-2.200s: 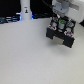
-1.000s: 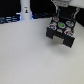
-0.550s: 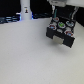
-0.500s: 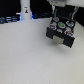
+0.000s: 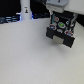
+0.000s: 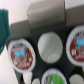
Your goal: Open the kcup holder, insert the kcup into the holder, and close the kcup holder
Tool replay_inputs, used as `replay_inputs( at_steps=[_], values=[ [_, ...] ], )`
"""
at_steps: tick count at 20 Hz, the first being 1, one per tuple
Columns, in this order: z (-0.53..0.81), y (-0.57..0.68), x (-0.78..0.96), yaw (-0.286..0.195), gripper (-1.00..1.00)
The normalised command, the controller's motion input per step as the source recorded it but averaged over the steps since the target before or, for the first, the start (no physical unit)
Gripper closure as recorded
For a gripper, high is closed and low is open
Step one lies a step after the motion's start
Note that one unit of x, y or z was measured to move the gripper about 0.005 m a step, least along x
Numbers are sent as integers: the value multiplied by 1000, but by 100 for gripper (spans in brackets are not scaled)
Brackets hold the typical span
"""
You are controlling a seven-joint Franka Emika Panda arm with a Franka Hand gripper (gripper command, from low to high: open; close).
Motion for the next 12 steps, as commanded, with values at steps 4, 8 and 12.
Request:
replay_inputs(
  at_steps=[4,8,12],
  values=[
    [-156,-57,605,40,-100],
    [-230,76,466,93,-100],
    [-225,192,211,185,-100]
  ],
)
